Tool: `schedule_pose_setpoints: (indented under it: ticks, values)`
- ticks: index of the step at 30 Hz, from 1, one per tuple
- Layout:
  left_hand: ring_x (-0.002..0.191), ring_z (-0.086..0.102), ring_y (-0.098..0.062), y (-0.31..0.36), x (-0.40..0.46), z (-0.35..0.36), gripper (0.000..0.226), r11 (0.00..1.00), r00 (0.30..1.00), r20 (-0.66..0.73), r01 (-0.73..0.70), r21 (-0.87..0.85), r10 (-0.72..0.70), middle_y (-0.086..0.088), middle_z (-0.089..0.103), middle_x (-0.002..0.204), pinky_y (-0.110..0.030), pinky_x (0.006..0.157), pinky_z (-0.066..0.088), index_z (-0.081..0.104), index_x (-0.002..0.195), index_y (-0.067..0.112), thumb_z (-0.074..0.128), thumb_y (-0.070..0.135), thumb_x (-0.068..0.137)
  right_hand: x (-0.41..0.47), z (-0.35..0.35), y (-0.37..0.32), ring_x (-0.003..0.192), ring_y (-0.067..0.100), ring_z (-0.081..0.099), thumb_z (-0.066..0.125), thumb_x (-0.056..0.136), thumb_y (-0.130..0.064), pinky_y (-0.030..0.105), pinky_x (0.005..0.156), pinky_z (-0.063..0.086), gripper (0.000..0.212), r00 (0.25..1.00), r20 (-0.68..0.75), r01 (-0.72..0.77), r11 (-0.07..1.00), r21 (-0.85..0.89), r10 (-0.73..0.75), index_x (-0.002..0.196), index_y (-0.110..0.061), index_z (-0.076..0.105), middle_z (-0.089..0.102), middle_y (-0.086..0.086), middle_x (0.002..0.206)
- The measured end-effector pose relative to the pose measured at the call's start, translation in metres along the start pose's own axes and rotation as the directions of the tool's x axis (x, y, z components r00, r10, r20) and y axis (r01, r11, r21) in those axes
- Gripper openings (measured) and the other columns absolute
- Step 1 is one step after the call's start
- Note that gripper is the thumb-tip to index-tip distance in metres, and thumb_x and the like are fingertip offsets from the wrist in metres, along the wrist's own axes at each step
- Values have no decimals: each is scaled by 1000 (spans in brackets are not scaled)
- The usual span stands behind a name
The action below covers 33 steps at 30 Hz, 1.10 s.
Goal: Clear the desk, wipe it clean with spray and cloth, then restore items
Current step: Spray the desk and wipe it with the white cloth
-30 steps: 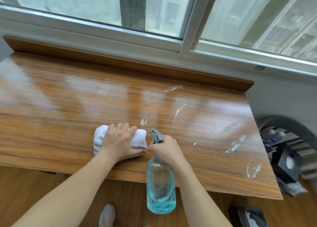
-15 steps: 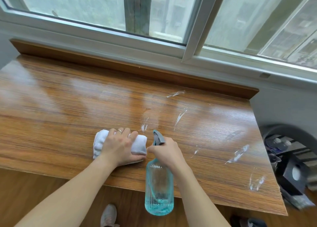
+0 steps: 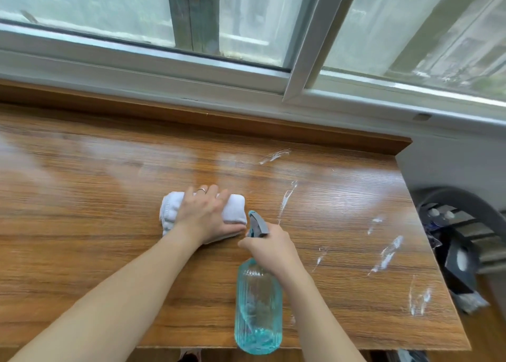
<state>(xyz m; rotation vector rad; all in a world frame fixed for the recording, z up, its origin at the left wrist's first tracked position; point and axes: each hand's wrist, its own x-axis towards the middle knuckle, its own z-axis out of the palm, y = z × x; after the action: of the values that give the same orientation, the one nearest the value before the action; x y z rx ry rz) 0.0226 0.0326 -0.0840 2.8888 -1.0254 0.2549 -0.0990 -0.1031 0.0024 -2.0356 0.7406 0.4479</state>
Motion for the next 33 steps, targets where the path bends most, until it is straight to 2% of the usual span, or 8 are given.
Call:
schedule_pose_setpoints:
  ticks: [4, 8, 10, 14, 18, 26, 33]
  values:
    - [79, 61, -29, -4, 25, 2, 93, 999, 1000, 27, -9, 37, 8, -6, 64, 91, -40, 73, 41, 62, 101, 19, 27, 97, 63, 3, 1, 2, 64, 16, 52, 72, 81, -31, 31, 60, 39, 20, 1000, -17, -6, 1000, 22, 6, 75, -21, 55, 59, -6, 72]
    - [83, 61, -29, -4, 23, -1, 94, 999, 999, 48, 6, 33, -8, -5, 64, 94, -40, 76, 41, 60, 103, 21, 26, 97, 61, 0, -1, 3, 66, 16, 53, 73, 81, -34, 32, 63, 42, 22, 999, -33, -30, 998, 64, 32, 84, -14, 63, 61, -4, 75]
    - [81, 60, -29, -3, 12, -6, 92, 1000, 999, 48, 10, 22, -12, -5, 64, 91, -40, 74, 40, 61, 103, 20, 29, 95, 61, -3, -3, 4, 66, 17, 53, 73, 82, -35, 33, 65, 43, 25, 998, -43, -36, 996, 85, 40, 86, -12, 64, 61, -4, 75]
    - [72, 57, -29, 4, -43, -9, 82, 998, 1000, -1, -31, -51, 31, -6, 59, 79, -40, 69, 41, 61, 91, 16, 48, 91, 61, -4, -5, 5, 64, 16, 47, 72, 83, -34, 33, 65, 39, 26, 998, -46, -30, 994, 105, 35, 71, -20, 53, 55, -4, 71]
    - [67, 52, -27, 4, -83, -4, 81, 996, 994, -79, -74, -56, 69, -4, 54, 74, -42, 67, 42, 62, 89, 15, 59, 90, 58, 0, -1, 3, 65, 17, 48, 72, 84, -33, 33, 62, 39, 23, 999, -27, -31, 996, 82, 33, 76, -19, 55, 55, -2, 73]
    - [66, 56, -27, -7, -51, 5, 80, 996, 993, -83, -88, -31, 85, -3, 56, 74, -38, 66, 39, 63, 87, 18, 54, 92, 58, 14, 5, 2, 62, 16, 45, 72, 80, -33, 32, 60, 38, 26, 999, 20, -38, 998, 60, 37, 72, -22, 50, 52, -5, 68]
    - [71, 62, -30, -23, 27, 6, 91, 1000, 1000, -22, -8, -7, 8, -8, 64, 85, -40, 70, 41, 62, 97, 18, 30, 96, 62, 15, 3, 11, 61, 15, 47, 72, 84, -36, 31, 60, 37, 32, 999, -13, -29, 997, 76, 30, 72, -20, 47, 52, -6, 69]
